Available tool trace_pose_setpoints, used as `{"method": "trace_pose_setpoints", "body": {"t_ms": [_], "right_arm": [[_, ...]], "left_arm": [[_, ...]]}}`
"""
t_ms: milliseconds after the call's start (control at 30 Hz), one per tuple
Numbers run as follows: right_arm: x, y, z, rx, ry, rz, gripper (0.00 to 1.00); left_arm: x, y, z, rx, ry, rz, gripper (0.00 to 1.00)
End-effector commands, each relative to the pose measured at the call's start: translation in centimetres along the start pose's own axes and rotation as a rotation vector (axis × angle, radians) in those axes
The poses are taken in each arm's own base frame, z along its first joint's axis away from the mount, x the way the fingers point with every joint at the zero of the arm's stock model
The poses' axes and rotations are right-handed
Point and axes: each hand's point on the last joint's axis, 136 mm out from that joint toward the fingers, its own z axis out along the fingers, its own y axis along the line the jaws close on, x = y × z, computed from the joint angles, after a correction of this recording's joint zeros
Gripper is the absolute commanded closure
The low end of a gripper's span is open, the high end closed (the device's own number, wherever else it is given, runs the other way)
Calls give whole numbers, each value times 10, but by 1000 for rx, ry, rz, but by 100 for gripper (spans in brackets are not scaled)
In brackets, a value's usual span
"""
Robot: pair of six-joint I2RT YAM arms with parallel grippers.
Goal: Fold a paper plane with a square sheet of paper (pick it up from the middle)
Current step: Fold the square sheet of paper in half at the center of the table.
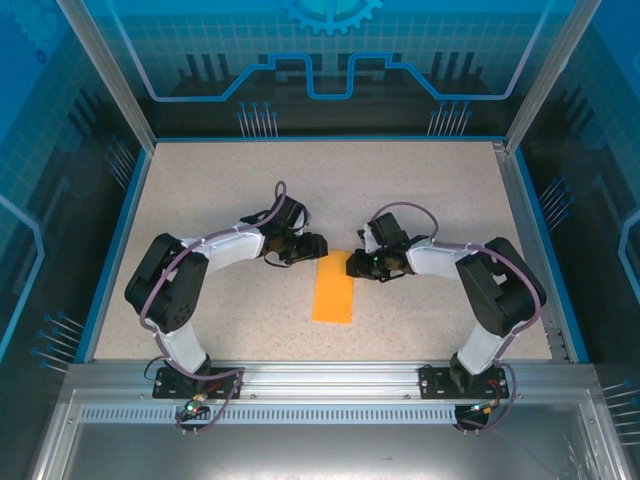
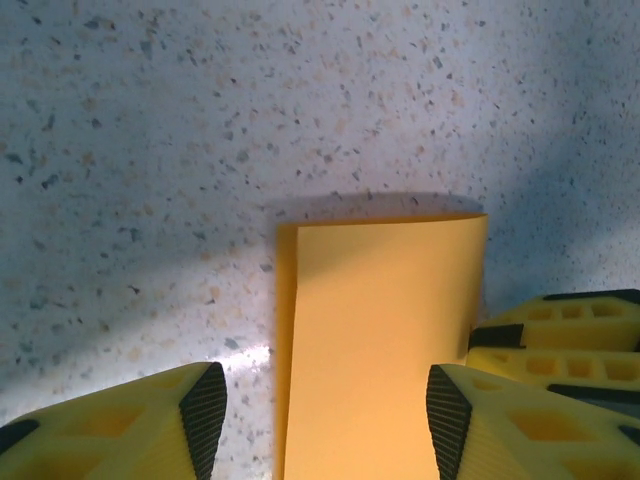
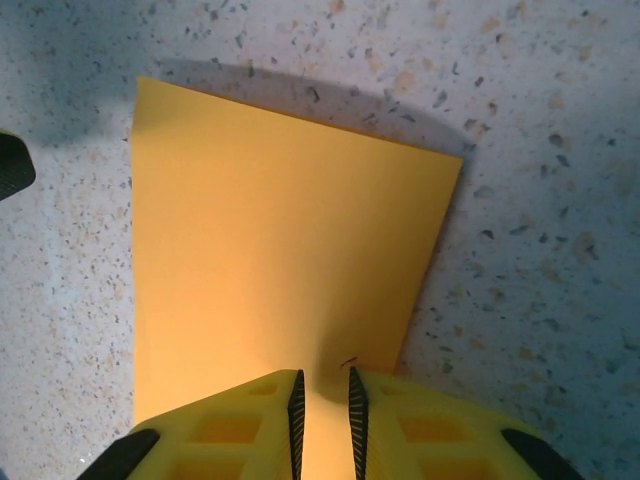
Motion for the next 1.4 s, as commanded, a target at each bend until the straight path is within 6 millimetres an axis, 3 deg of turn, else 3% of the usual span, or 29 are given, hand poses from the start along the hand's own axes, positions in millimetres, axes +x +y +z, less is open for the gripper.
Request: {"method": "trace_pose_setpoints", "body": {"t_ms": [0,133,167,600,633,900,1367], "right_arm": [[-5,6,4,11,3,-22,79],[2,-1,10,37,30,-15,79],[-7,6,9,29,12,-27,80],[-3,6,6,24,12,-50,83],[5,0,8,30,28,-42,83],[9,-1,8,22,25,-46,84],[4,5,3,-2,-2,-50,84]], "left_arm": [[0,-7,8,62,6,4,41],[1,-2,17,59,20,-6,41],[2,-3,18,65,21,-7,41],[4,-5,28,104,45,-24,40],[5,-6,29,107,48,-25,40],[10,-4,23,87,62,-22,40],[74,8,-18,8,113,-108,39]]}}
